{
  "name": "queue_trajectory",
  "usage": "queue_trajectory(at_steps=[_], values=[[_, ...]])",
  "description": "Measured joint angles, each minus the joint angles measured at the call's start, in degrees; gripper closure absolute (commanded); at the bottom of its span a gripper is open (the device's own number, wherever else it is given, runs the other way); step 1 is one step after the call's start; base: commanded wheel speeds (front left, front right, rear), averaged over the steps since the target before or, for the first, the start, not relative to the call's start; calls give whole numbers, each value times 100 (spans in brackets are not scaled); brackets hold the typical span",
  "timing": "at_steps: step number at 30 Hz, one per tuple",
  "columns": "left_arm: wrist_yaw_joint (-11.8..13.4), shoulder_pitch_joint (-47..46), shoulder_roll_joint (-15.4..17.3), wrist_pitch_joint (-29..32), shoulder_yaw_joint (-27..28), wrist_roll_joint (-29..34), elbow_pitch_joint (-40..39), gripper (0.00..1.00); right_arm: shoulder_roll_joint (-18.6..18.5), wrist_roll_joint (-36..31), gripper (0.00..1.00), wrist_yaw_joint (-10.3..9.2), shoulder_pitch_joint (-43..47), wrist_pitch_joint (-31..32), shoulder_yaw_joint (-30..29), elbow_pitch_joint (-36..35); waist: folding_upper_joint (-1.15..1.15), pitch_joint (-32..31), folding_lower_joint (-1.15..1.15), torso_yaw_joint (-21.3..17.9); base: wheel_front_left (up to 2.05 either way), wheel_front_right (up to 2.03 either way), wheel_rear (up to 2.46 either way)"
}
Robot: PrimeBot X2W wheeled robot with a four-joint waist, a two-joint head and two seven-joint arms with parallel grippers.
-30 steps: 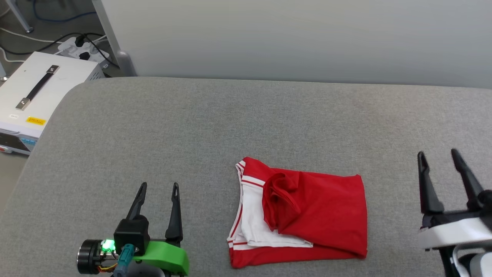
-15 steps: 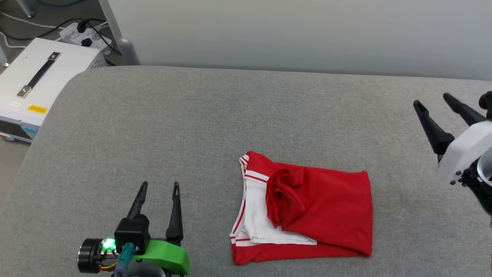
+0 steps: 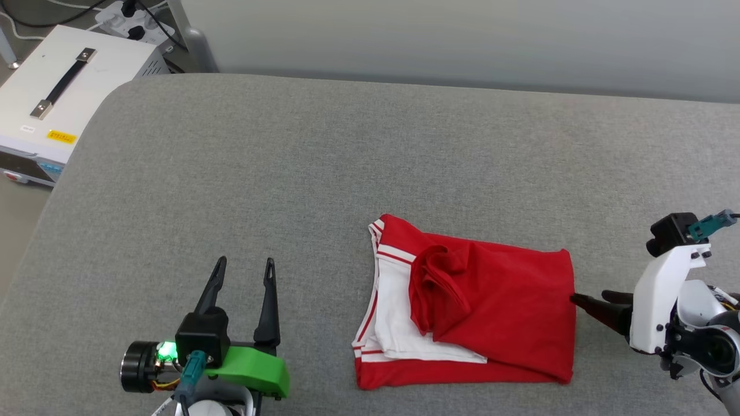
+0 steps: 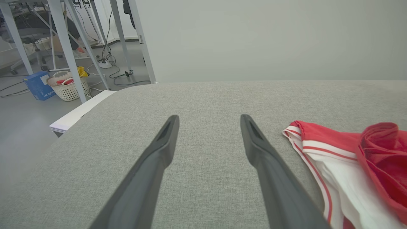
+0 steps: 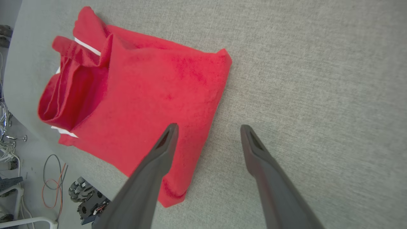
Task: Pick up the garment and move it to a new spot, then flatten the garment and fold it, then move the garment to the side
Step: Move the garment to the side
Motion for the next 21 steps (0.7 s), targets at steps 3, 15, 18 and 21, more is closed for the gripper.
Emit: queue_trajectory(at_steps=[3,15,18,21], values=[[-9,-75,-2,0,-16,-1,5,0,122,145,0,0,4,-46,110,102,0,91,0,53,0,0,0],[-14,-319,-12,-1,-118,-36,73,0,459,297,0,0,-322,-651,1011,847,0,458,0,309,0,0,0],[-13,-355,-13,0,-112,-43,99,0,402,297,80,0,-370,-918,1171,879,0,472,0,342,0,0,0],[-12,-357,-13,0,-104,-45,127,0,321,301,100,1,-436,-1279,1346,878,0,435,0,336,0,0,0]])
